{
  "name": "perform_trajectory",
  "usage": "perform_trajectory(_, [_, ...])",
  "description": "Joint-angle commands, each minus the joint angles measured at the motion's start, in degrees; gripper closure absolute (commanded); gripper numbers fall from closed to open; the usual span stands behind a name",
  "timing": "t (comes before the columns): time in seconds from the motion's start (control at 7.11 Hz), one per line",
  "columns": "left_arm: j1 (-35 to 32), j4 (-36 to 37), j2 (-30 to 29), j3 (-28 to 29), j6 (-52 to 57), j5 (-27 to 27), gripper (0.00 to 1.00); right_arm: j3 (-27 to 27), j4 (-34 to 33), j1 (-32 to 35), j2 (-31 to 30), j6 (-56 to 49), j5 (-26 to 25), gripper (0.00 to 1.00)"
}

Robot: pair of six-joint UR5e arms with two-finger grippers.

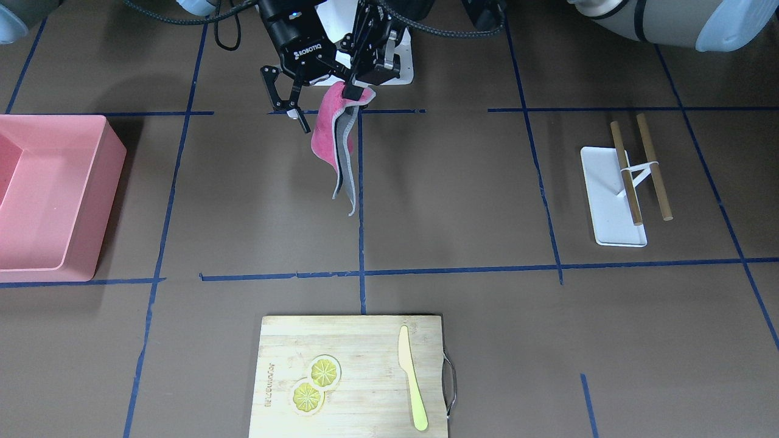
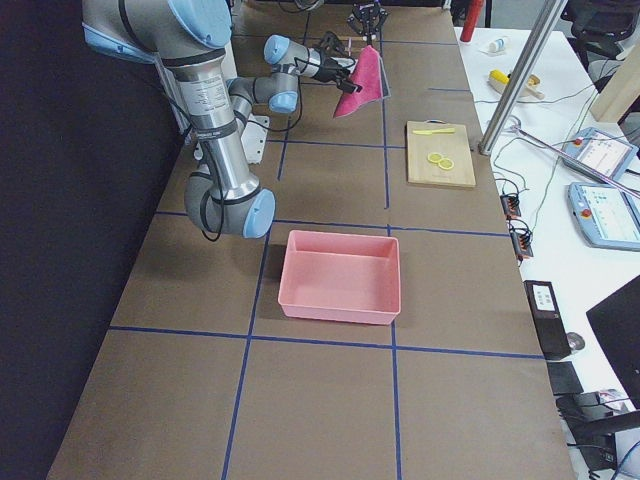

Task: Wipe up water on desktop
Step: 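Carry the cloth toward the right gripper while the right gripper reaches to grasp it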

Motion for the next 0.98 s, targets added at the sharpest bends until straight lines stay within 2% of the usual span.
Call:
perform_trajectory(0.0, [0.19,-0.03,-0.07,-0.26,-0.09,-0.01,1.00,-0.01,0.08,-0.06,0.12,0.03,0.01,0.04])
perform_trajectory(0.28, [0.18,-0.03,0.02,-0.87,-0.09,-0.18,1.00,-0.01,0.08,-0.06,0.13,0.12,0.10,0.37])
perform_trajectory(0.42, [0.18,0.23,0.02,-2.09,-0.17,-0.27,1.00,-0.01,0.08,-0.15,-0.05,0.20,0.10,0.46])
perform_trajectory(0.56, [0.18,0.32,0.11,-2.28,-0.18,-0.19,1.00,0.07,0.08,-0.24,-0.14,0.38,0.10,0.66])
perform_trajectory(0.7, [0.18,0.32,0.28,-2.28,-0.09,-0.19,1.00,0.16,0.17,-0.32,-0.23,0.64,0.27,0.92])
perform_trajectory(0.84, [0.18,0.24,0.37,-2.19,-0.09,-0.19,1.00,0.25,0.25,-0.32,-0.31,0.73,0.36,1.00])
